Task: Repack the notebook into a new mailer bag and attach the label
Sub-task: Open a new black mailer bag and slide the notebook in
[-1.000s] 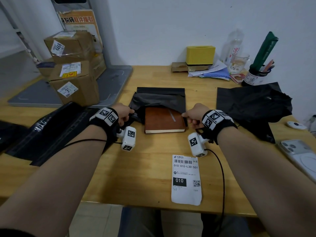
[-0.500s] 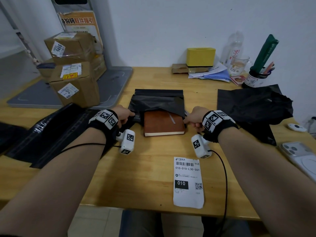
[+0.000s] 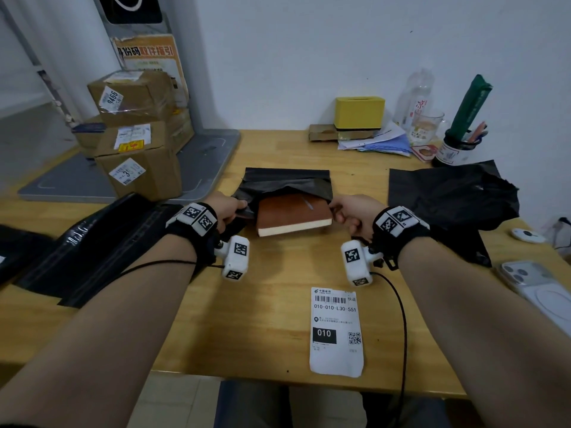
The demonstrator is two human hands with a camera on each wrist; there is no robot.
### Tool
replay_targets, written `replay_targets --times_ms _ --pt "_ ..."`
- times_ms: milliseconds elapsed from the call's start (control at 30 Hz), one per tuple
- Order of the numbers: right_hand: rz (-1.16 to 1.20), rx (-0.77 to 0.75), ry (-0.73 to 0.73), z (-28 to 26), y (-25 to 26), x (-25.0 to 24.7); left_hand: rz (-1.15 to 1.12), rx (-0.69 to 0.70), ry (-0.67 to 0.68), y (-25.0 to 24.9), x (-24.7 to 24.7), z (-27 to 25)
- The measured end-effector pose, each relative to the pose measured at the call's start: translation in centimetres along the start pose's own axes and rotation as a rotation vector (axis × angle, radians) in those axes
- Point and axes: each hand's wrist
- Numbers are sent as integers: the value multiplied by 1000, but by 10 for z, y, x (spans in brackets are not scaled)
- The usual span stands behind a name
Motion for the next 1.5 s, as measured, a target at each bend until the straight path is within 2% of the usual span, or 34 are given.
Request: replay_targets --times_ms 133,300,400,633,1067,1300,1500 --pt "259 -47 37 -5 11 -5 -202 8 41 -9 -4 -5" --pt "403 -89 41 -12 28 -7 -453 66 133 -23 -7 -16" --pt "484 -128 33 -16 39 -9 -575 126 119 -29 -8 -21" --pt "563 -258 77 -30 57 -13 -645 237 72 -40 -8 -30" --pt "747 -509 226 -53 78 -16 -790 390 192 -70 -18 -50" --pt "779 -636 239 -70 96 -11 -962 446 297 -90 -15 -65" --pt "848 -705 182 -69 112 -14 -1085 461 292 -116 -10 -78"
Point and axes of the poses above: each hand's wrist, its own z-axis towards the middle knuckle, its own x-axis out of the palm, y = z × x, and after that the axes turned 13 degrees about y, right-handed
